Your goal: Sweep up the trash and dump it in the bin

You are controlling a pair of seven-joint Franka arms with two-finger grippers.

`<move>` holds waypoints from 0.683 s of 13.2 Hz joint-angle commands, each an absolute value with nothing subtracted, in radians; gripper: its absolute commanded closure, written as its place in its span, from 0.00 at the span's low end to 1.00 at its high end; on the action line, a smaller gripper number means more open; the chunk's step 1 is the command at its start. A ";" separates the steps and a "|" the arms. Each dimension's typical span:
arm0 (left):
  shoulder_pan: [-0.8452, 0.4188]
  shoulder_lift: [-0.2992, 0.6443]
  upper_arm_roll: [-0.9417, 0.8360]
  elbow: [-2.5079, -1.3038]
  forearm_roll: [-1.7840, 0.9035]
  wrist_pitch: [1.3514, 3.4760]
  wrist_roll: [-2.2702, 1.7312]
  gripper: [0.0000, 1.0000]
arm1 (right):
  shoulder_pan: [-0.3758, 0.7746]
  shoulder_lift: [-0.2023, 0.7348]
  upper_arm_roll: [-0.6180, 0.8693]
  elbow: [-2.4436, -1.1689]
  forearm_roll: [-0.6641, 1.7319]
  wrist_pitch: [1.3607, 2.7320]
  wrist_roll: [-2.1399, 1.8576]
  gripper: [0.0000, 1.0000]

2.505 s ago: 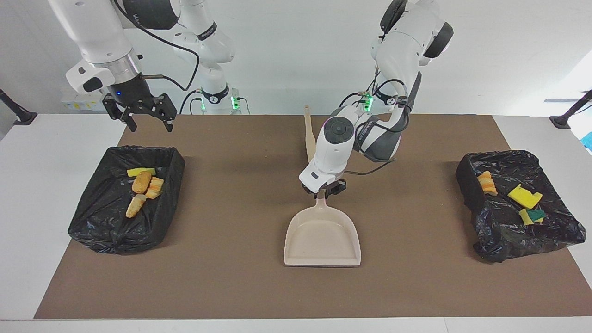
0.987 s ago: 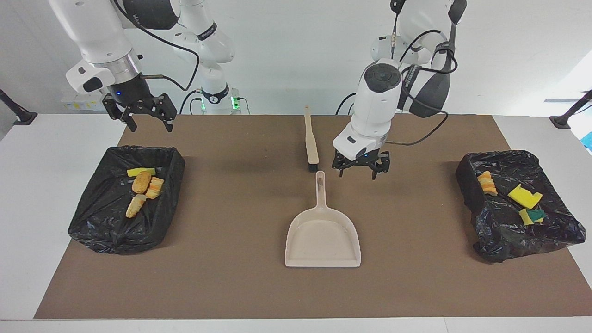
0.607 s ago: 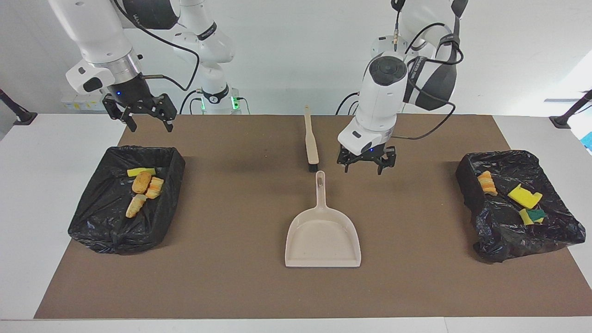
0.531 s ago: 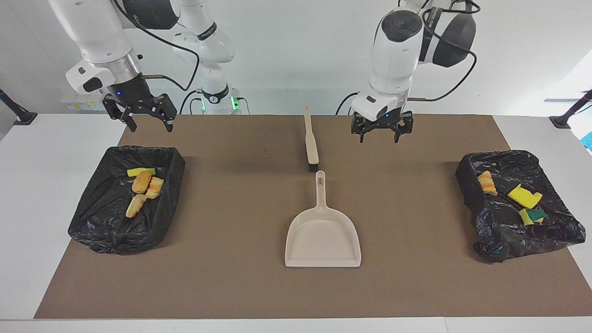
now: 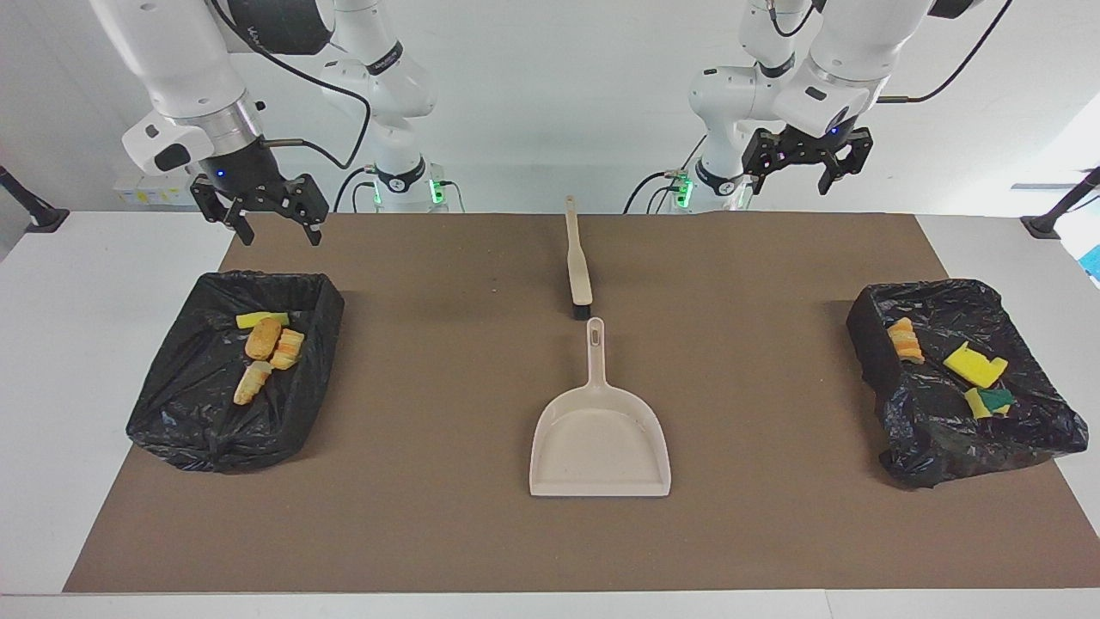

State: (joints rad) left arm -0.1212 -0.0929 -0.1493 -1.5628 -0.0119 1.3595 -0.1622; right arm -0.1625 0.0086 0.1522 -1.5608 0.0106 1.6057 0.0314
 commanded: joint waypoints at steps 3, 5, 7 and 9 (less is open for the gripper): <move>-0.121 -0.149 -0.104 -1.634 -0.072 1.378 -0.132 0.00 | -0.167 -0.006 0.158 -1.582 0.017 1.618 0.043 0.00; -0.121 -0.147 -0.100 -1.634 -0.072 1.382 -0.104 0.00 | -0.167 -0.006 0.158 -1.580 0.017 1.618 0.043 0.00; -0.118 -0.143 -0.100 -1.629 -0.072 1.414 -0.103 0.00 | -0.167 -0.006 0.158 -1.582 0.017 1.618 0.043 0.00; -0.107 -0.140 -0.100 -1.626 -0.072 1.423 -0.103 0.00 | -0.167 -0.006 0.158 -1.582 0.017 1.618 0.043 0.00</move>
State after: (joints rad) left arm -0.1210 -0.1185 -0.1049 -1.5962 -0.0554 1.3915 -0.1192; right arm -0.1625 0.0086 0.1523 -1.5608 0.0106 1.6057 0.0314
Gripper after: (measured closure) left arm 0.000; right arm 0.000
